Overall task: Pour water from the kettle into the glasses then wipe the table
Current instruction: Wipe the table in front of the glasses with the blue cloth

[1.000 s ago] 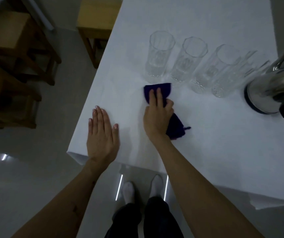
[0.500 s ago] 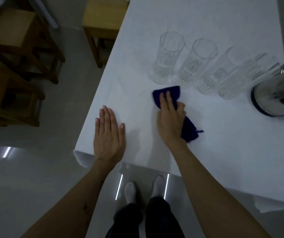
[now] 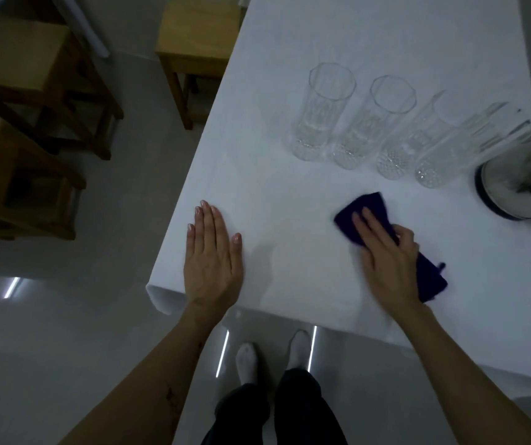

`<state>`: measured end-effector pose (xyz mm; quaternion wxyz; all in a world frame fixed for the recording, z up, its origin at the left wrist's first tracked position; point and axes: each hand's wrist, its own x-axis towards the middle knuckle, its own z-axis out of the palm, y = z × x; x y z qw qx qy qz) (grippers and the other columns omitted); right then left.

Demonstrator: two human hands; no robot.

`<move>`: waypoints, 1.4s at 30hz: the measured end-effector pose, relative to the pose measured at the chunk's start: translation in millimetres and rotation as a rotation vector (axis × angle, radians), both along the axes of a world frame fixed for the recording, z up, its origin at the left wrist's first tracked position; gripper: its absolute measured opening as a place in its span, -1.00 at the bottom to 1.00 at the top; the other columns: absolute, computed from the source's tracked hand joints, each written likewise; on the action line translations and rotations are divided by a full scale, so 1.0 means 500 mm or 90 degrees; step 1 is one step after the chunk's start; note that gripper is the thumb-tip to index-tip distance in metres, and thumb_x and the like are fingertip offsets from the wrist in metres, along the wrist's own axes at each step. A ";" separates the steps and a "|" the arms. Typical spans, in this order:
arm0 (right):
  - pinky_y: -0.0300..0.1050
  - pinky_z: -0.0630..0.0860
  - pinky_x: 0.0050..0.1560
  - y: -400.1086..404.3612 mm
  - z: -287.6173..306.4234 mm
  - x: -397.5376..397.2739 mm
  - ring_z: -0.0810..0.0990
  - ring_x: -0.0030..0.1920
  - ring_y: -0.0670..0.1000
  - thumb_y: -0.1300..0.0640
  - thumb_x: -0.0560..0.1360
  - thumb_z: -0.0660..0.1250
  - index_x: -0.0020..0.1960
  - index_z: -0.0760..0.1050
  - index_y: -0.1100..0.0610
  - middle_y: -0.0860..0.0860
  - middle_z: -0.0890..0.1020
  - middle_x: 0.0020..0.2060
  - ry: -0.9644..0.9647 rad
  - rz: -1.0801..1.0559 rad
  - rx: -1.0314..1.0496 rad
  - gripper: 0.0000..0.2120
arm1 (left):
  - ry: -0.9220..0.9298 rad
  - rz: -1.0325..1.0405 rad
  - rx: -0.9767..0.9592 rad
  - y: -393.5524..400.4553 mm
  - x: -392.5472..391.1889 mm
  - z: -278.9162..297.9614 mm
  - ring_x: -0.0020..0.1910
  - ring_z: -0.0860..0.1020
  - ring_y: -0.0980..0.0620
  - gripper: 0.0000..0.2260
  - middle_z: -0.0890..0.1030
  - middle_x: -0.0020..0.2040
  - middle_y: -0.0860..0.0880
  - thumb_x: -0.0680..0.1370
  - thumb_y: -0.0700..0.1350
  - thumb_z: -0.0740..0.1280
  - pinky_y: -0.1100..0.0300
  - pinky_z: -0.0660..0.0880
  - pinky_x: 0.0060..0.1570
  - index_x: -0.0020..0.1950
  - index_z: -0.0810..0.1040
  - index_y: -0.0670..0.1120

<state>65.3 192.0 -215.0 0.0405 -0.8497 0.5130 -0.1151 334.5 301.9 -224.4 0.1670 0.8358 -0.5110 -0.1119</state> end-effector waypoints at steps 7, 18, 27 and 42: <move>0.15 0.48 -0.03 0.005 -0.001 0.271 0.46 0.06 0.29 0.13 0.48 0.07 0.45 0.45 0.16 0.09 0.48 0.44 -0.009 -0.073 0.061 -0.44 | 0.040 0.000 -0.019 0.003 0.002 -0.001 0.57 -0.15 0.05 -0.42 -0.09 0.59 -0.09 0.62 0.10 -0.26 0.13 -0.19 0.52 0.57 -0.09 -0.18; 0.10 0.36 0.23 0.090 -0.006 -0.075 0.48 0.21 0.19 0.21 0.56 0.14 0.50 0.36 0.05 -0.01 0.40 0.48 0.020 0.247 0.028 -0.49 | 0.018 -0.002 -0.004 0.007 0.013 -0.007 0.57 -0.14 0.03 -0.45 -0.08 0.59 -0.09 0.64 0.07 -0.21 0.09 -0.16 0.53 0.57 -0.08 -0.18; 0.16 0.24 0.27 -0.056 0.004 0.082 0.28 0.36 0.38 0.22 0.61 0.11 0.58 0.19 0.20 0.12 0.16 0.60 -0.116 -0.740 0.075 -0.47 | 0.022 0.009 -0.017 0.004 0.007 -0.005 0.57 -0.10 0.00 -0.43 -0.03 0.59 -0.13 0.63 0.08 -0.25 0.05 -0.11 0.54 0.56 -0.04 -0.21; 0.15 0.48 0.02 -0.090 0.007 0.307 0.45 0.14 0.31 0.20 0.54 0.12 0.45 0.47 0.10 0.03 0.48 0.44 -0.009 0.264 0.057 -0.51 | 0.076 0.018 -0.032 0.008 0.010 -0.006 0.56 -0.17 0.09 -0.48 -0.12 0.58 -0.04 0.65 0.05 -0.16 0.12 -0.15 0.53 0.57 -0.11 -0.14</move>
